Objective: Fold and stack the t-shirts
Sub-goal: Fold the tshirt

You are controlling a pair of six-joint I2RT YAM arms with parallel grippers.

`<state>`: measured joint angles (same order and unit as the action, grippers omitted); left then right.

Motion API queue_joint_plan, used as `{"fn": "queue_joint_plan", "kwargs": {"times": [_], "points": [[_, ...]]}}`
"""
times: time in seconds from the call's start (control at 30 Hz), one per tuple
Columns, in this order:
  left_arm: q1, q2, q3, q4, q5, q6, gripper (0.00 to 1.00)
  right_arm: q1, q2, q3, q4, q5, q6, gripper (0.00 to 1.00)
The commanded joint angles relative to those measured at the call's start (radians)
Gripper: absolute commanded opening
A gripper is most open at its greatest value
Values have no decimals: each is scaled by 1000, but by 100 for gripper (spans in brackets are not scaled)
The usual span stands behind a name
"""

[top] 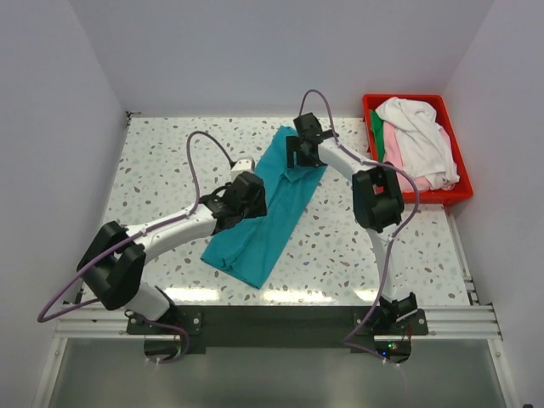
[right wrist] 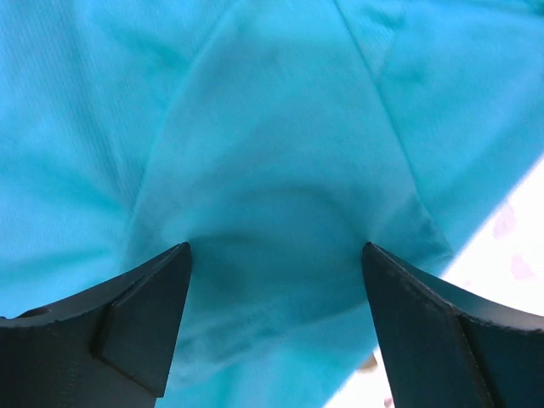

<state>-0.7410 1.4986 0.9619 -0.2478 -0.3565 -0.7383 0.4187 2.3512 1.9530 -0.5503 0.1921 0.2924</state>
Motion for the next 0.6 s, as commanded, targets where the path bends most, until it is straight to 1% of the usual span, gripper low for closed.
{"fn": "queue_joint_plan", "kwargs": {"times": [0.0,0.03,0.07,0.2,0.3,0.37,0.43,0.57], "points": [[-1,48,-25,-93,-38,112,58,0,-128,-63,-37,64,34,82],[-1,49,-34,-90,-35,114,58,0,-132,-80,-34,67,37,78],[-1,54,-46,-87,-30,117,57,0,-141,-97,-24,72,45,77],[-3,48,-84,-71,0,131,56,0,-164,-198,13,61,60,74],[-4,48,-106,-71,17,139,55,0,-171,-244,47,41,80,72],[-4,51,-124,-68,25,143,53,0,-158,-241,52,27,90,69],[-9,52,-141,-62,40,142,52,-1,-121,-204,33,18,90,66],[-34,60,-204,-21,70,105,49,-12,-44,-111,7,10,77,62]]}}
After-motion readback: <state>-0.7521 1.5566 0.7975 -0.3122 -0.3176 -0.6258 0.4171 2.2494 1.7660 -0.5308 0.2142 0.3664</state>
